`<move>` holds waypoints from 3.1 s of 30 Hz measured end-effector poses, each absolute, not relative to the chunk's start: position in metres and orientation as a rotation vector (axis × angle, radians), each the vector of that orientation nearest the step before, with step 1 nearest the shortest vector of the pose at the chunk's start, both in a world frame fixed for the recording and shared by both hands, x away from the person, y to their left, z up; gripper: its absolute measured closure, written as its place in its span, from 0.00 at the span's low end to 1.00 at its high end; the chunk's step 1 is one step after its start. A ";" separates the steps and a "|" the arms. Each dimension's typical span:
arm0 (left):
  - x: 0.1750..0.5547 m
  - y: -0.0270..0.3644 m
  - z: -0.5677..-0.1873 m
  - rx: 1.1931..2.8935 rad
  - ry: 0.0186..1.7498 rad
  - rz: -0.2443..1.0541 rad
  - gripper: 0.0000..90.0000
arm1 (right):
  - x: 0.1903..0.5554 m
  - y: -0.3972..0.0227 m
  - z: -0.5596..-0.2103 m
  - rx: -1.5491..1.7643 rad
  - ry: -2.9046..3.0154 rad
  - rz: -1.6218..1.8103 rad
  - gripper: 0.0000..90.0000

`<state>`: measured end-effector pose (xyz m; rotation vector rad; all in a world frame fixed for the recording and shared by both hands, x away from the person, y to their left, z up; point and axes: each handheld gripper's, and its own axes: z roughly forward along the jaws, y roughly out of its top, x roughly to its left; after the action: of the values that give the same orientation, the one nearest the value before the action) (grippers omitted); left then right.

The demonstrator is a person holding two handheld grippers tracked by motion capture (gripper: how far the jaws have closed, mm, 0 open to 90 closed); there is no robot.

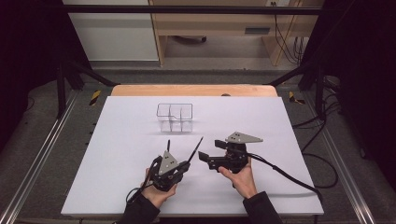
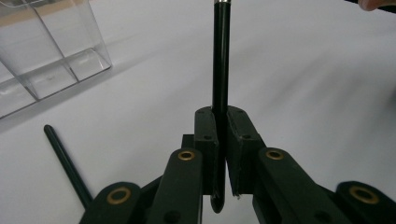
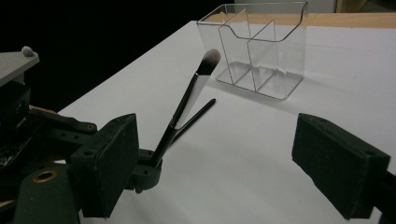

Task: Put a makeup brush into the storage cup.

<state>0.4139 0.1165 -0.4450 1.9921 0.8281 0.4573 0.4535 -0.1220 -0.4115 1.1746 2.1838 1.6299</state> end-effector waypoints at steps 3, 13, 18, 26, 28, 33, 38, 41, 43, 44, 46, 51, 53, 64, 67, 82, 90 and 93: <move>0.413 0.114 -0.445 1.982 0.844 0.456 0.92 | 0.454 -0.121 -0.413 1.188 2.170 1.638 0.19; 0.412 0.111 -0.442 1.950 0.863 0.449 0.92 | 0.455 -0.118 -0.415 1.206 2.127 1.678 0.22; 0.411 0.106 -0.441 1.948 0.852 0.441 0.92 | 0.453 -0.116 -0.415 1.218 2.108 1.700 0.25; 0.410 0.101 -0.439 1.918 0.853 0.447 0.92 | 0.453 -0.113 -0.418 1.238 2.084 1.722 0.31; 0.409 0.101 -0.439 1.908 0.858 0.447 0.92 | 0.453 -0.112 -0.419 1.246 2.076 1.729 0.33; 0.408 0.099 -0.441 1.907 0.859 0.455 0.92 | 0.453 -0.111 -0.420 1.265 2.051 1.751 0.37; 0.407 0.097 -0.443 1.908 0.866 0.449 0.92 | 0.451 -0.110 -0.419 1.281 2.030 1.773 0.43; 0.406 0.096 -0.443 1.905 0.869 0.445 0.92 | 0.451 -0.110 -0.419 1.288 2.024 1.775 0.47; 0.406 0.096 -0.443 1.901 0.874 0.446 0.92 | 0.451 -0.110 -0.420 1.291 2.025 1.783 0.50; 0.407 0.097 -0.443 1.898 0.879 0.443 0.92 | 0.451 -0.110 -0.420 1.294 2.025 1.788 0.51; 0.407 0.097 -0.443 1.896 0.883 0.441 0.92 | 0.451 -0.109 -0.420 1.304 2.023 1.798 0.54; 0.407 0.096 -0.444 1.894 0.890 0.435 0.92 | 0.450 -0.108 -0.420 1.321 2.013 1.820 0.61; 0.407 0.096 -0.444 1.895 0.892 0.434 0.92 | 0.450 -0.108 -0.420 1.329 2.013 1.827 0.64; 0.405 0.095 -0.444 1.895 0.892 0.428 0.92 | 0.449 -0.107 -0.421 1.343 1.994 1.855 0.80; 0.405 0.094 -0.445 1.894 0.893 0.430 0.92 | 0.449 -0.107 -0.421 1.349 1.991 1.858 0.83; 0.406 0.093 -0.446 1.907 0.882 0.435 0.90 | 0.449 -0.109 -0.422 1.350 2.017 1.918 0.93; 0.408 0.095 -0.438 1.905 0.867 0.443 0.60 | 0.448 -0.111 -0.421 1.306 2.034 1.925 0.93; 0.410 0.094 -0.434 1.927 0.847 0.458 0.53 | 0.448 -0.111 -0.420 1.290 2.036 1.931 0.93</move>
<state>0.4095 0.0936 -0.4343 1.9270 0.8468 0.4581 0.4476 -0.1110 -0.4204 1.2902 2.0359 1.9309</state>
